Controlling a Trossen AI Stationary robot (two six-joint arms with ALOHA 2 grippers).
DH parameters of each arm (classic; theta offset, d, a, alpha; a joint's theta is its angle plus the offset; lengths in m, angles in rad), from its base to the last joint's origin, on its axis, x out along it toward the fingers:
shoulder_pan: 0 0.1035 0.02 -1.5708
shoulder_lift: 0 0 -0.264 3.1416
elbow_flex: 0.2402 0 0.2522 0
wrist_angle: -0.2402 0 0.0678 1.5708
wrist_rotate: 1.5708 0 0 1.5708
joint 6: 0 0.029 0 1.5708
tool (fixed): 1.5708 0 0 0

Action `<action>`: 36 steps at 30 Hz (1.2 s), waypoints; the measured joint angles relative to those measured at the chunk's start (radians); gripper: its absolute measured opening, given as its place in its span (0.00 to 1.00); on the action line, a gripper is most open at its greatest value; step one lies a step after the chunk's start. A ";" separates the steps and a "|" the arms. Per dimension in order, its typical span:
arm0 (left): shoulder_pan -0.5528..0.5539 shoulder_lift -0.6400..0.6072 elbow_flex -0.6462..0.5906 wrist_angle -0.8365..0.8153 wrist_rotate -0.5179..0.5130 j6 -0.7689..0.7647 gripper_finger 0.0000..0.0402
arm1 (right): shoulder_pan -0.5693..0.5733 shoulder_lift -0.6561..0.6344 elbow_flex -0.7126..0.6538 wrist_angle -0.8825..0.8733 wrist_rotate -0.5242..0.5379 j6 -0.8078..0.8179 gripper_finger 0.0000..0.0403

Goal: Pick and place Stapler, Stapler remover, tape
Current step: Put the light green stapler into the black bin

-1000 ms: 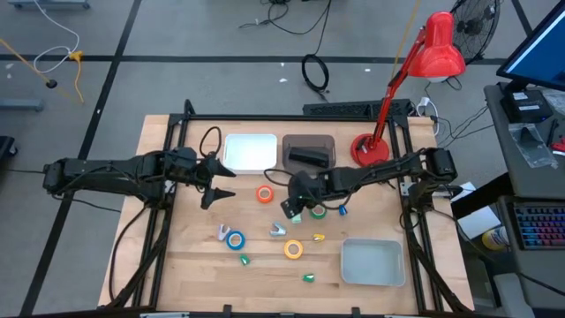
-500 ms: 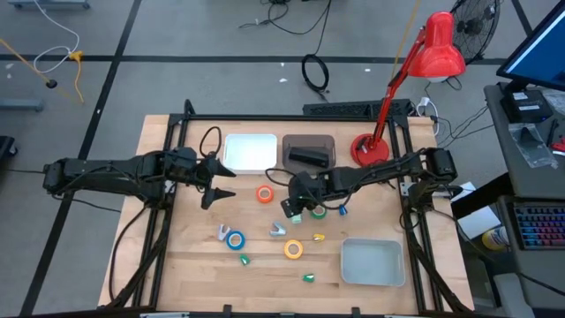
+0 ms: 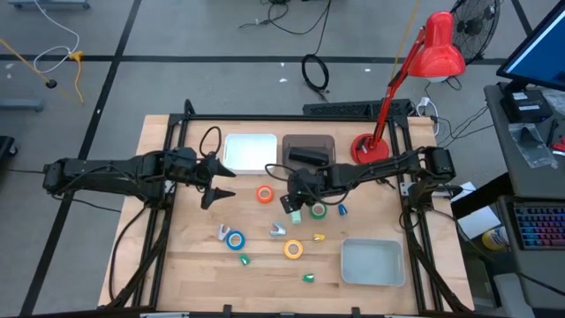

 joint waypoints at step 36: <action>0.000 0.000 0.000 0.000 0.000 -0.001 0.83 | -0.003 0.012 0.000 -0.008 0.002 -0.030 0.62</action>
